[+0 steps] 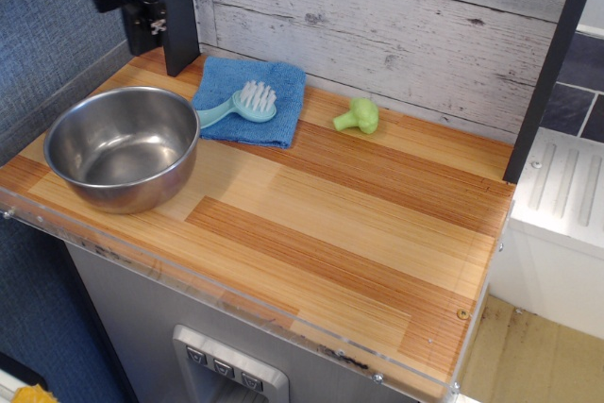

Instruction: Put the brush on the lower right of the pan

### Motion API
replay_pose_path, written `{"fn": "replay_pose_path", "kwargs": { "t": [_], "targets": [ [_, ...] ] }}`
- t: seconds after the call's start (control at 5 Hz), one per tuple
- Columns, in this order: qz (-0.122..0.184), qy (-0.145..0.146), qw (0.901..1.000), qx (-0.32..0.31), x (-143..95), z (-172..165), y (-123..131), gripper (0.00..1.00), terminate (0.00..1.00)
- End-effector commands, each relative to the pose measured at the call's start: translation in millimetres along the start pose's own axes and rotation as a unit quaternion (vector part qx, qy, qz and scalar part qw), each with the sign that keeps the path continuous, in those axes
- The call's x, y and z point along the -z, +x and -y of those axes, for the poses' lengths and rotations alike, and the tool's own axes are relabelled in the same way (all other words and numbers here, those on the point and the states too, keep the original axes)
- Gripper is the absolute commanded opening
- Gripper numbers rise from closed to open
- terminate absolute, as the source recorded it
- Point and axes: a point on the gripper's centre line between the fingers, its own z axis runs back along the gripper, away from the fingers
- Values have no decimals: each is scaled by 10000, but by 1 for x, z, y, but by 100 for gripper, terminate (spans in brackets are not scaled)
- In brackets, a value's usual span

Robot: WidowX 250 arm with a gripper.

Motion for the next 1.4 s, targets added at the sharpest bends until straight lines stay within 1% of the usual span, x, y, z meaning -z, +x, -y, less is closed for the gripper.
{"fn": "replay_pose_path", "kwargs": {
  "t": [0.0, 0.4, 0.6, 0.8, 1.0, 1.2],
  "targets": [
    [433, -298, 9939, 966, 5, 10, 31, 100, 0],
    [482, -412, 9921, 1087, 23, 21, 65, 100, 0],
    [458, -474, 9920, 1075, 36, 29, 76, 100, 0],
    [393, -564, 9925, 1011, 52, 38, 77, 100, 0],
    [208, -607, 9928, 1011, 65, 45, 67, 100, 0],
    [96, -708, 9924, 997, 77, 52, 63, 100, 0]
  ]
}}
